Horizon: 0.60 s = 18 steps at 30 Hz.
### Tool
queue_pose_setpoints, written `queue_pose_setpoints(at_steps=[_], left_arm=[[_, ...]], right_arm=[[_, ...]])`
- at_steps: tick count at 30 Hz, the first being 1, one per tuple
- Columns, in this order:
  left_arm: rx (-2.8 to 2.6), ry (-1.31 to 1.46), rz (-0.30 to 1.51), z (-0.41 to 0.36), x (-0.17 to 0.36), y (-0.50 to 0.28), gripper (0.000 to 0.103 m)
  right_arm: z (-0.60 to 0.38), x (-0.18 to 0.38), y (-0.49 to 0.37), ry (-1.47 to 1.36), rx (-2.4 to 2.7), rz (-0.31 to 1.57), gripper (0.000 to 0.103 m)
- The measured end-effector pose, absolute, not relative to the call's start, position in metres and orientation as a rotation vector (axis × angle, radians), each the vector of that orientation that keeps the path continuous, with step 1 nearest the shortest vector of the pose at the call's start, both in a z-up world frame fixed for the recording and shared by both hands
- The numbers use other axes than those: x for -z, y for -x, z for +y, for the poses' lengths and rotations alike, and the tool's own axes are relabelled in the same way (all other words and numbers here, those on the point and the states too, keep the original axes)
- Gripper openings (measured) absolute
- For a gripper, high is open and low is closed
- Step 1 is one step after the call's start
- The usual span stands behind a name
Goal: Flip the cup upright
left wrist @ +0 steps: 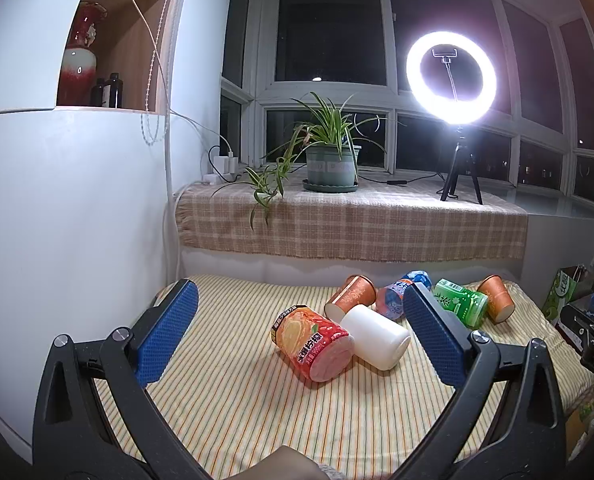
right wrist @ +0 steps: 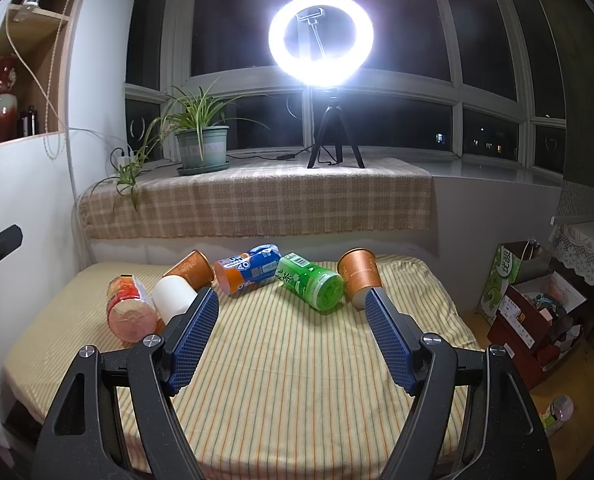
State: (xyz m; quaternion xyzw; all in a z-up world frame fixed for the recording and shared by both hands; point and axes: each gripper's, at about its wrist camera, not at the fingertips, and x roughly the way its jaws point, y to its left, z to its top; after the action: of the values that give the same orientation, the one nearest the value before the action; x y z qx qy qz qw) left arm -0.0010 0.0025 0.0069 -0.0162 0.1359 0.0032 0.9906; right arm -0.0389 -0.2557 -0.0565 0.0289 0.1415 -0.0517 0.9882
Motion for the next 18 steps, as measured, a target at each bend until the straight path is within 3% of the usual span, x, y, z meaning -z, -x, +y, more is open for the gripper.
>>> queue_pose_setpoints(at_steps=[18], left_arm=[[-0.005,0.035,0.272,0.0008,-0.0091,-0.0011,0.103]], right_arm=[[-0.2564,0.0573,0.0381,-0.058,0.106,0.284,0.076]])
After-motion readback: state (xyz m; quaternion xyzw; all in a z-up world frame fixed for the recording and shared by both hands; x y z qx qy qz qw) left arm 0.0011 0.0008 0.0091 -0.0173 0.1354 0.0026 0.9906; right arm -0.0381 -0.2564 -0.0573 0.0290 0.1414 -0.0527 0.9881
